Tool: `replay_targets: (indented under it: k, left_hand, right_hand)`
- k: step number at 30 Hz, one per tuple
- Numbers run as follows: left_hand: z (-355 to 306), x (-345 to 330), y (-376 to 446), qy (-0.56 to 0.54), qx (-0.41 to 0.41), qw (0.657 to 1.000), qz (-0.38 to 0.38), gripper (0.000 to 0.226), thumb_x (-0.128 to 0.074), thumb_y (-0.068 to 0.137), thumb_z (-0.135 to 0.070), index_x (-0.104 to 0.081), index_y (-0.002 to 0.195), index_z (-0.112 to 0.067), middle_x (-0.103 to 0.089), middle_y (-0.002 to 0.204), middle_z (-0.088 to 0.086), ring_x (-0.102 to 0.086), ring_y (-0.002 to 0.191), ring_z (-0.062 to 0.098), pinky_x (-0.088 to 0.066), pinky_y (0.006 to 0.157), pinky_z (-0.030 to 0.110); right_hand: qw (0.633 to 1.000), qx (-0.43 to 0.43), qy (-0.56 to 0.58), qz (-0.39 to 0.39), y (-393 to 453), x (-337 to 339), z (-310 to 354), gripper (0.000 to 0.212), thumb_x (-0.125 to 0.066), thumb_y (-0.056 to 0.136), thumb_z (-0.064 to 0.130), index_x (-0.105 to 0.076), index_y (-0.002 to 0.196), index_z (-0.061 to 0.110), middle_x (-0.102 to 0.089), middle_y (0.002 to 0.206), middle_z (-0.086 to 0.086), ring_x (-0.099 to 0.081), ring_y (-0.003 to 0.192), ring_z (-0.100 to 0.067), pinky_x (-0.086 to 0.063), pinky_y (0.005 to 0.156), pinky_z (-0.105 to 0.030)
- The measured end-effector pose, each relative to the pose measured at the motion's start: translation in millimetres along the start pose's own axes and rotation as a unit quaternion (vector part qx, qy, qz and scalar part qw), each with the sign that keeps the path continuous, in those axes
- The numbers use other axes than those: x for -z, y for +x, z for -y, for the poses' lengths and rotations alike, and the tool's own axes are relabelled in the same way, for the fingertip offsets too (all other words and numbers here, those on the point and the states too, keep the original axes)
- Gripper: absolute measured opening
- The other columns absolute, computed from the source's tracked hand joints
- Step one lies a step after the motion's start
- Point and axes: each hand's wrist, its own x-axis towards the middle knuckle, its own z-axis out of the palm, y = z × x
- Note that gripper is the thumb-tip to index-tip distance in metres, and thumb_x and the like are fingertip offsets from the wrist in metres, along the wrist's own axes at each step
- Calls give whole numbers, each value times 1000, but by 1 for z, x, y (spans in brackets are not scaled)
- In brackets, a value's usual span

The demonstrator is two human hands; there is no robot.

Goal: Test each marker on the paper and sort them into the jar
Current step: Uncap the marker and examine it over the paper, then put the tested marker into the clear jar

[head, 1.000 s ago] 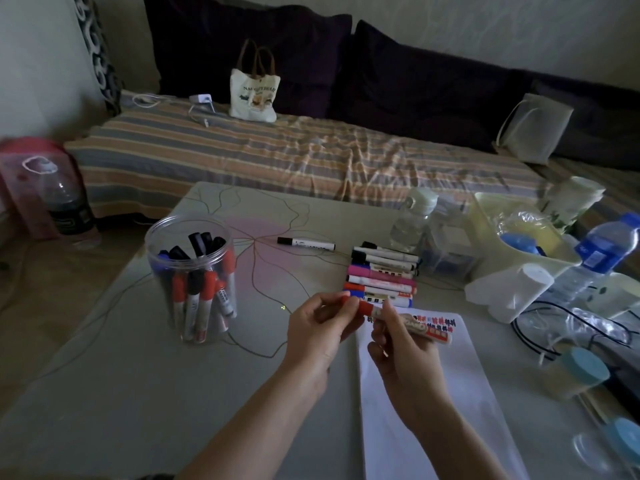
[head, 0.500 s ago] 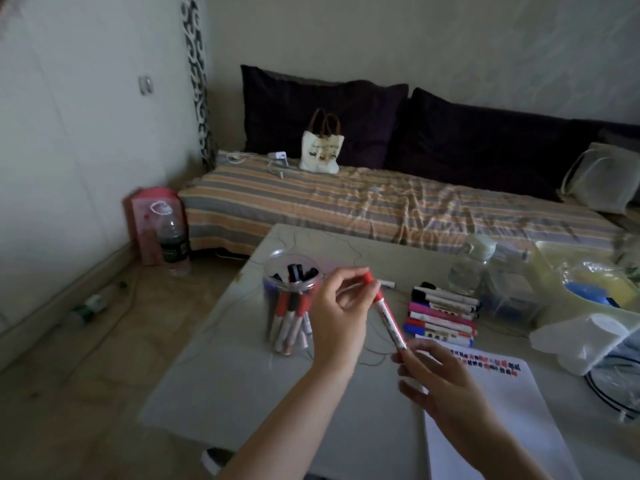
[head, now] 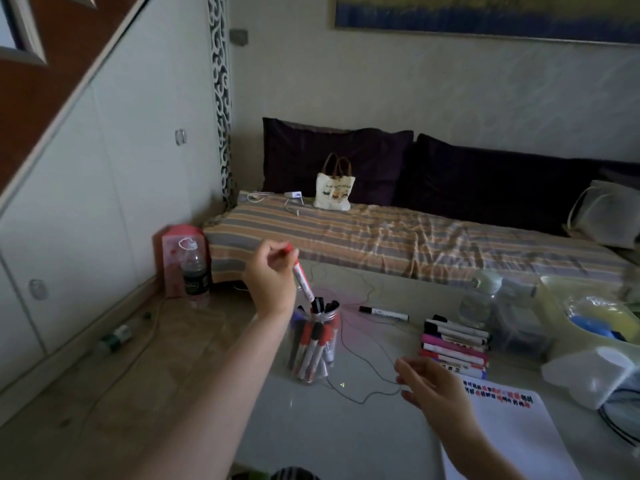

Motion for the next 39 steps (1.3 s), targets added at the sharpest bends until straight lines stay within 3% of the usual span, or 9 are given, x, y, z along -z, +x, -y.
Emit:
replay_targets:
  k: [6, 11, 13, 16, 22, 26, 30, 36, 39]
  left_hand:
    - [38, -7, -23, 191, -44, 971, 136, 13, -77, 79, -9, -65, 77, -14, -68, 77, -7, -65, 75, 5, -47, 66, 8]
    - [38, -16, -24, 419, -94, 863, 267, 21, -65, 89, -37, -71, 93, -17, -72, 91, -1, -64, 82, 15, -54, 74, 31]
    - [29, -27, -32, 406, -178, 860, 252, 22, -65, 90, -32, -70, 106, -18, -68, 105, -3, -61, 95, 16, -50, 84, 28]
    - [22, -54, -71, 290, -258, 878, 281, 8, -60, 91, -19, -66, 96, -16, -64, 95, -3, -56, 89, 13, -46, 77, 23]
    - [107, -74, -138, 346, -95, 818, 449, 35, -56, 93, -20, -57, 127, -18, -57, 130, 2, -50, 122, 21, -44, 99, 32]
    - [145, -72, -135, 431, -44, 740, 515, 55, -50, 98, -35, -31, 148, -27, -20, 160, 2, -22, 144, 25, -23, 116, 37]
    - [168, -72, -132, 415, -54, 748, 516, 50, -50, 97, -40, -40, 144, -26, -24, 158, 0, -20, 144, 18, -16, 116, 29]
    - [176, -72, -130, 389, -38, 761, 518, 47, -54, 95, -41, -46, 139, -27, -23, 158, -2, -18, 143, 18, -14, 115, 26]
    - [174, -72, -129, 393, -39, 756, 521, 47, -54, 95, -40, -47, 140, -26, -24, 158, -1, -18, 143, 19, -14, 115, 28]
  right_hand:
    - [999, -27, 16, -20, 0, 20, -12, 12, -67, 87, 16, -71, 89, 4, -72, 83, -12, -69, 81, -23, -55, 73, -32]
    - [998, -42, 12, -41, 10, 34, -24, 15, -67, 87, 20, -72, 87, 6, -73, 83, -11, -68, 80, -23, -53, 71, -31]
    - [998, -49, 10, -44, 16, 37, -30, 15, -66, 88, 20, -71, 89, 6, -72, 84, -12, -68, 81, -24, -53, 72, -32]
    - [996, -67, 18, -56, 29, 36, -38, 11, -64, 90, 16, -68, 93, 6, -71, 87, -14, -67, 81, -25, -52, 69, -30]
    - [985, -41, -161, -54, 80, 37, -65, 12, -61, 93, 8, -63, 102, 16, -70, 97, -7, -68, 83, -16, -58, 71, -29]
    - [926, 77, -370, -4, 134, 33, -70, 31, -56, 91, 3, -62, 120, 14, -64, 112, -5, -63, 99, -22, -51, 90, -33]
    - [885, 103, -450, 65, 190, 7, -68, 28, -47, 87, 1, -51, 114, 8, -54, 117, -11, -54, 92, -26, -35, 74, -26]
    - [818, 42, -565, 100, 242, -20, -81, 34, -50, 83, 5, -43, 116, 11, -47, 129, -8, -38, 130, -25, -28, 109, -43]
    - [789, 23, -606, 99, 239, -16, -83, 30, -52, 85, 12, -44, 115, 14, -52, 125, -7, -41, 125, -26, -28, 108, -51]
